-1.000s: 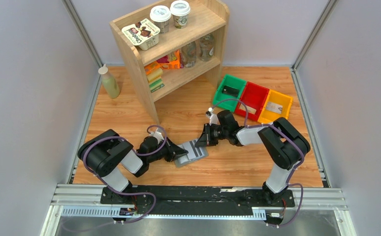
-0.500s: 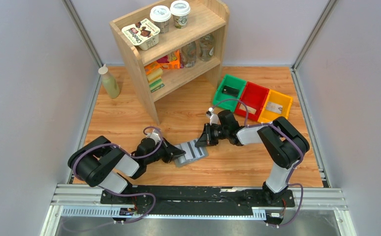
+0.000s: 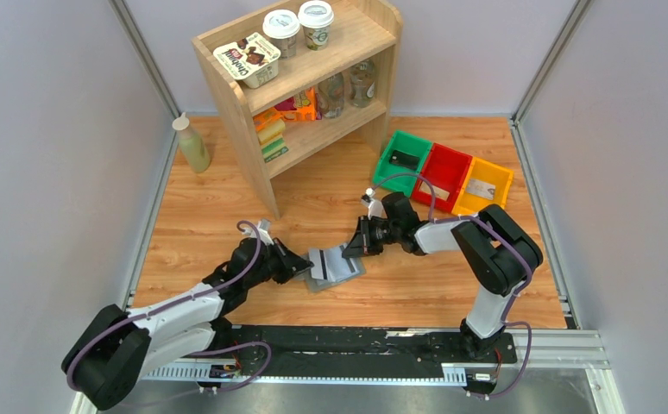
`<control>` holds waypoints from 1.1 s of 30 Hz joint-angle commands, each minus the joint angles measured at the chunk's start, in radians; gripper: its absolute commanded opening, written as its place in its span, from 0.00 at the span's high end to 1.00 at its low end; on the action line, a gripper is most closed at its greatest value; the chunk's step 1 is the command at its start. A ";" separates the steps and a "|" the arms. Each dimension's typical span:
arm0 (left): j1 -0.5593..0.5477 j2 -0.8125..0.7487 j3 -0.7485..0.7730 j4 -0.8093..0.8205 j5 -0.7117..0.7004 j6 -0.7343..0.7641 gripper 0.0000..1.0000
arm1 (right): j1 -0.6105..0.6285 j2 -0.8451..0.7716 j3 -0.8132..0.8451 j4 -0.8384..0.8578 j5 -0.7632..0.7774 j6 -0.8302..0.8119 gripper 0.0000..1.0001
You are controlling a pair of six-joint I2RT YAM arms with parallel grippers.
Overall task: Take the credit cards out of the card holder
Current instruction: Remove the credit card from the card holder, then place the credit card in the storage box.
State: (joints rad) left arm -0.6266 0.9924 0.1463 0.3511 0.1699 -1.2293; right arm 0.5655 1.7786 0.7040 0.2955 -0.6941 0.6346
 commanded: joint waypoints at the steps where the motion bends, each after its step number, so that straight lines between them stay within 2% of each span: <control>1: 0.005 -0.083 0.042 -0.228 -0.055 0.068 1.00 | -0.013 0.009 0.000 -0.133 0.116 -0.070 0.98; 10: 0.005 -0.095 0.159 -0.374 -0.036 0.162 1.00 | 0.003 -0.097 0.084 -0.254 0.123 -0.121 0.84; 15: 0.004 -0.087 0.196 -0.376 -0.027 0.183 1.00 | 0.039 -0.205 0.146 -0.367 0.177 -0.190 0.58; 19: 0.005 -0.072 0.229 -0.362 0.000 0.244 1.00 | 0.047 -0.286 0.164 -0.407 0.218 -0.188 0.43; 23: 0.005 -0.075 0.271 -0.356 0.026 0.345 1.00 | 0.066 -0.353 0.199 -0.489 0.272 -0.196 0.27; 29: 0.001 -0.081 0.328 -0.328 0.072 0.512 1.00 | 0.074 -0.407 0.244 -0.610 0.329 -0.165 0.24; 31: -0.015 -0.081 0.363 -0.346 0.071 0.603 1.00 | 0.074 -0.415 0.278 -0.676 0.355 -0.095 0.21; 33: -0.048 -0.081 0.416 -0.424 0.042 0.718 1.00 | 0.074 -0.426 0.310 -0.726 0.363 -0.020 0.13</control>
State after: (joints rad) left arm -0.6319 0.9218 0.4500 -0.0204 0.2150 -0.7681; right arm 0.6357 1.3956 0.9321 -0.3000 -0.3897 0.4908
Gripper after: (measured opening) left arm 0.006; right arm 0.813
